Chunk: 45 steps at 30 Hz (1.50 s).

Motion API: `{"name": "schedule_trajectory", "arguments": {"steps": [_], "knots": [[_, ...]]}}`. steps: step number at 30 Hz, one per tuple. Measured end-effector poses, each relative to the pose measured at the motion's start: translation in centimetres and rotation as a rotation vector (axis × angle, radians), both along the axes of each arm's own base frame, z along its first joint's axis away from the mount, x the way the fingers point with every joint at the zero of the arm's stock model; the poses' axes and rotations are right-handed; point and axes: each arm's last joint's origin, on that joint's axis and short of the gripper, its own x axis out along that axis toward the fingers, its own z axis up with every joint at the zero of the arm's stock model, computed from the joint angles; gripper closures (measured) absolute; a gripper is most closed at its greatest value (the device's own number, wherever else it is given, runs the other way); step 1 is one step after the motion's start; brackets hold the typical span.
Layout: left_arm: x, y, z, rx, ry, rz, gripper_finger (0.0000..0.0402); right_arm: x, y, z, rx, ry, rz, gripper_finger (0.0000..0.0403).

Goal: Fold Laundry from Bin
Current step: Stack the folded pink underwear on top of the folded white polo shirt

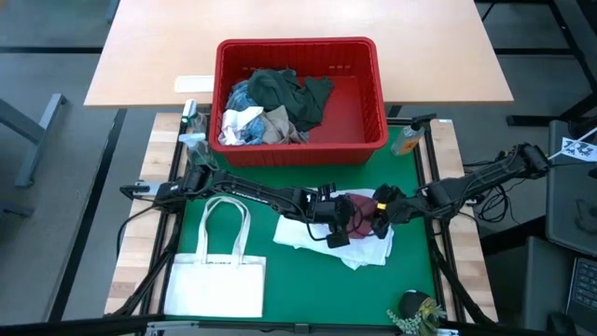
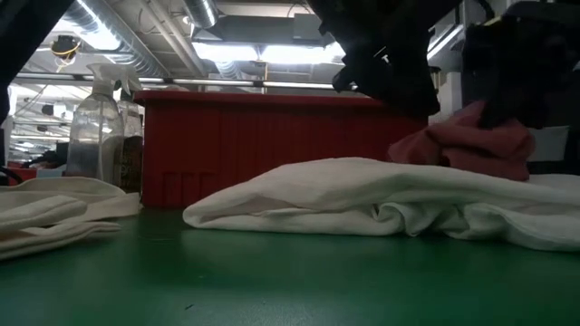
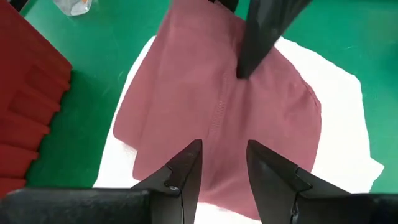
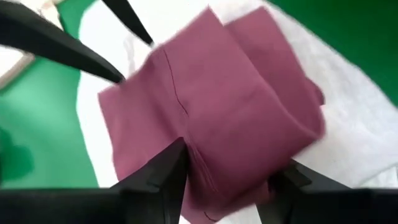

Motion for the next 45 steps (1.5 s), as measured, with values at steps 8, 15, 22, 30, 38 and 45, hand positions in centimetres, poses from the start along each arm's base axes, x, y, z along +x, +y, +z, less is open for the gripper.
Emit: {"name": "schedule_trajectory", "arguments": {"steps": [8,15,22,30,38,45], "knots": [[0.0,-0.1,0.1,-0.002,-0.008,-0.002,0.0281,-2.1,-0.8,1.6,0.067,-0.041,0.024,0.0248],[0.0,-0.7,0.1,-0.034,-0.016,-0.006,0.0281,-3.8,-1.6,2.6,0.106,-0.097,-0.058,0.0248],[-0.1,-1.8,0.1,-0.041,-0.018,-0.032,0.0281,-3.5,-1.7,3.9,0.036,-0.277,-0.053,0.0248],[0.5,-2.9,-2.9,-0.030,0.030,-0.049,0.0281,-1.4,-1.1,-0.2,-0.079,-0.140,-0.054,0.0248],[0.9,-2.9,-5.3,-0.014,0.087,-0.044,0.0281,-0.3,-0.6,-5.2,-0.150,0.097,-0.058,0.0248],[0.9,-2.8,-5.8,-0.010,0.105,-0.042,0.0281,0.3,-0.4,-6.4,-0.174,0.145,-0.053,0.0249]]}}
